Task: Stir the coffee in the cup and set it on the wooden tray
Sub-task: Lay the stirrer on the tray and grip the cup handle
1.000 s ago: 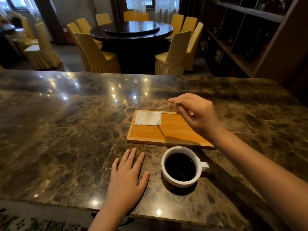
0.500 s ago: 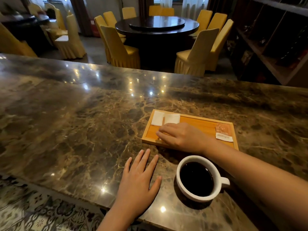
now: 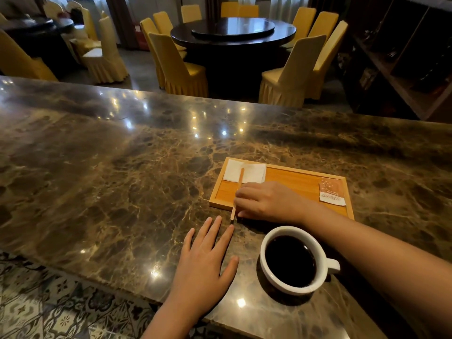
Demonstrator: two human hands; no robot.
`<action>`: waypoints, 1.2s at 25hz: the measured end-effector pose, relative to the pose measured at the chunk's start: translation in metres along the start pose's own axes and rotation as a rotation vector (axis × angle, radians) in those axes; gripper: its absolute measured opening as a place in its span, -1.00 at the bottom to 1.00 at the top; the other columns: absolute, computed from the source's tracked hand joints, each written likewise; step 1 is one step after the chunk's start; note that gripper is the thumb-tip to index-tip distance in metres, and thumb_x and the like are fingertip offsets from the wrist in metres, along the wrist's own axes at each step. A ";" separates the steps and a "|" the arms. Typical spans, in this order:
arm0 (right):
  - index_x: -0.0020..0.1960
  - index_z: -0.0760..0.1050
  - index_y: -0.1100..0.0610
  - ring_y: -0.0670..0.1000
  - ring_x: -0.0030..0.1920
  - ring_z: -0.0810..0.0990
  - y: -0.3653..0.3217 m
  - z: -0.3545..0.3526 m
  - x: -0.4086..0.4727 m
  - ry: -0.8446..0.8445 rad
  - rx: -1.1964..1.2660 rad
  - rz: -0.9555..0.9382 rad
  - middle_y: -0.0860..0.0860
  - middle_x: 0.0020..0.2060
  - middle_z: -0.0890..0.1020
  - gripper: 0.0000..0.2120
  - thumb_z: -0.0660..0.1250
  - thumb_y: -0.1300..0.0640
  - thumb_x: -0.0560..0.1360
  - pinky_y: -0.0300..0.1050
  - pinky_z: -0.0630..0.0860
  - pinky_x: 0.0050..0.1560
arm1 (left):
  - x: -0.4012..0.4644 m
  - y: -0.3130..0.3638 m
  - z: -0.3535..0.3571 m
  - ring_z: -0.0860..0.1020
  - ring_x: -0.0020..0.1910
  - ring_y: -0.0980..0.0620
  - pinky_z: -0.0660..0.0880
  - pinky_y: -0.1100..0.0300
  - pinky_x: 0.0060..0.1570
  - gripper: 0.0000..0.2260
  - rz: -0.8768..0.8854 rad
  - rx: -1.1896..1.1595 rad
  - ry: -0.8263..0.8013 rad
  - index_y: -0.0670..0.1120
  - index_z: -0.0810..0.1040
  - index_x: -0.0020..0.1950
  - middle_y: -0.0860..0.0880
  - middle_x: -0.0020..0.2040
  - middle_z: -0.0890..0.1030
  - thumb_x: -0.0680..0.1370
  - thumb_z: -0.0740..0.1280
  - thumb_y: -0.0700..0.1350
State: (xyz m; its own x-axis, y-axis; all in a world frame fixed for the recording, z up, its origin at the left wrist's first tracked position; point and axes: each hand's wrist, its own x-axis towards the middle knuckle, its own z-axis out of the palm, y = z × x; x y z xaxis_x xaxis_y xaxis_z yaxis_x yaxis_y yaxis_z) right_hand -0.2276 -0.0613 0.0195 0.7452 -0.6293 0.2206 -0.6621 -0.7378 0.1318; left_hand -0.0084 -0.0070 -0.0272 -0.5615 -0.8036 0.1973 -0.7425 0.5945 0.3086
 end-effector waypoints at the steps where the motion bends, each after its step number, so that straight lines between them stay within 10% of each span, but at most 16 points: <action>1: 0.00 0.53 0.24 0.08 -0.18 0.61 0.000 -0.005 -0.002 0.016 -0.016 0.019 0.16 -0.09 0.65 -0.72 0.18 0.05 0.56 -0.11 0.55 -0.46 | 0.000 0.000 -0.001 -0.15 0.41 0.13 -0.24 0.08 0.34 -0.48 0.000 -0.003 0.001 0.09 0.10 0.44 0.02 0.47 0.04 0.50 -0.03 0.21; 14: 0.12 0.55 0.03 -0.14 0.11 0.51 -0.103 -0.041 -0.134 0.338 0.428 0.958 -0.06 0.06 0.61 -0.67 0.16 -0.06 0.48 -0.18 0.46 0.13 | 0.000 -0.004 0.002 -0.05 0.41 0.06 -0.09 -0.04 0.33 -0.46 0.034 -0.005 -0.015 0.06 0.15 0.43 -0.02 0.45 0.09 0.48 -0.07 0.22; 20: 0.06 0.55 -0.06 -0.24 -0.05 0.56 -0.147 -0.036 -0.131 0.510 0.635 1.187 -0.26 -0.07 0.61 -0.79 0.22 -0.05 0.49 -0.46 0.42 -0.09 | 0.001 -0.005 0.004 -0.04 0.41 0.04 -0.06 -0.10 0.34 -0.44 0.039 0.004 -0.030 0.05 0.15 0.43 -0.05 0.46 0.12 0.48 -0.09 0.23; 24: -0.10 0.56 0.09 -0.03 -0.44 0.58 -0.131 -0.037 -0.131 0.531 1.051 1.257 -0.02 -0.36 0.65 -0.93 0.30 0.19 0.51 -0.21 0.51 -0.41 | 0.000 -0.005 0.005 -0.01 0.41 0.03 -0.04 -0.11 0.33 -0.45 0.051 0.004 -0.016 0.03 0.17 0.42 -0.07 0.45 0.16 0.48 -0.07 0.22; 30: -0.17 0.53 0.18 0.02 -0.41 0.58 -0.120 -0.035 -0.135 0.411 1.358 1.116 0.06 -0.40 0.60 -0.80 0.26 0.05 0.49 -0.10 0.57 -0.36 | 0.002 -0.007 0.006 0.00 0.41 0.01 -0.03 -0.12 0.34 -0.45 0.059 0.015 -0.007 0.03 0.18 0.42 -0.08 0.44 0.16 0.48 -0.07 0.22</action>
State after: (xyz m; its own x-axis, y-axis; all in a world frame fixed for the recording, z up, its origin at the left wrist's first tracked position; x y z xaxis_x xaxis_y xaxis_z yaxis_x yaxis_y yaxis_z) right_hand -0.2511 0.1209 0.0078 -0.1632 -0.9780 -0.1301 -0.1066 0.1485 -0.9831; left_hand -0.0065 -0.0121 -0.0347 -0.6074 -0.7667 0.2081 -0.7129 0.6416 0.2830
